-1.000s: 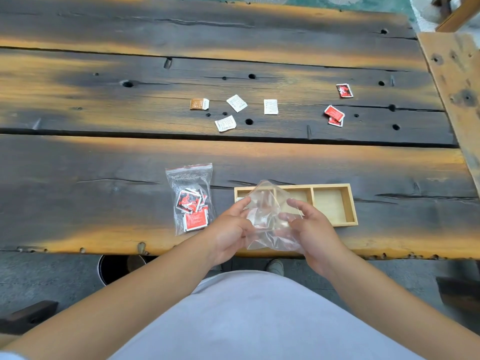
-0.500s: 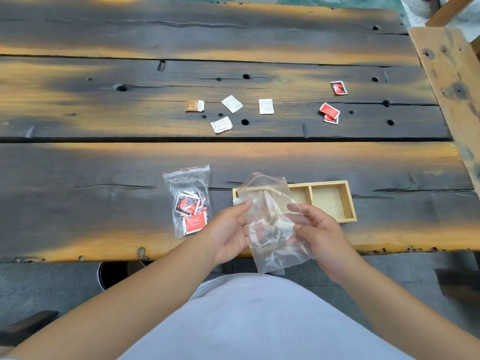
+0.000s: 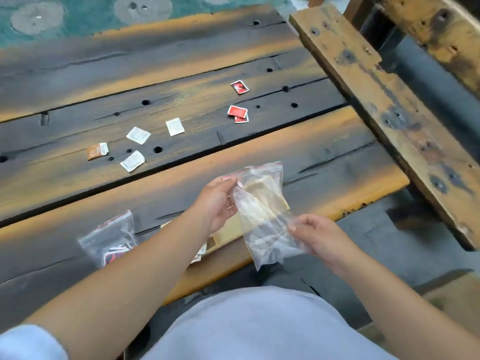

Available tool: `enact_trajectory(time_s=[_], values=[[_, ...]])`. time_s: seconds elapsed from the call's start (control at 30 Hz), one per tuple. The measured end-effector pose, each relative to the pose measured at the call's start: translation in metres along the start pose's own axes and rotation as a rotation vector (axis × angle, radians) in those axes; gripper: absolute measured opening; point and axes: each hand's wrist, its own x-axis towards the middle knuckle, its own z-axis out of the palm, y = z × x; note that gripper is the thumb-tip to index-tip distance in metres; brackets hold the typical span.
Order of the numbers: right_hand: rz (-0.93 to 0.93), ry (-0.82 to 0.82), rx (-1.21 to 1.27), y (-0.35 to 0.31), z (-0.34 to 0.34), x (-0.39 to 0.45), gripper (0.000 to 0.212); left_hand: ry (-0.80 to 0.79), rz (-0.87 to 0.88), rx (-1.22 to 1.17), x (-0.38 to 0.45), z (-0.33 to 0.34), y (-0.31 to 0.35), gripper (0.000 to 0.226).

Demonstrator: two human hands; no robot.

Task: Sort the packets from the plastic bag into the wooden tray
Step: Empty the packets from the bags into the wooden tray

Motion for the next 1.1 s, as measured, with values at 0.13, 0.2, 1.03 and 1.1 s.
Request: enact_trajectory(time_s=[0.13,0.2,1.03,1.1], values=[[0.008,0.119,0.065,0.012,-0.080,0.043,0.020,0.007,0.087,0.212,0.051,0.069,0.012,0.019],[0.042,0.153,0.072,0.020,-0.119,0.066,0.019,0.032,0.148,0.364,0.078,0.100,0.015,0.022],[-0.446,0.082,-0.822,-0.028,-0.083,0.172,0.054,0.436,0.266,1.239,0.053,0.053,0.002,0.072],[-0.617,-0.146,-0.954,-0.053,-0.026,0.160,0.059,0.559,0.257,1.245,0.024,0.014,-0.004,0.073]])
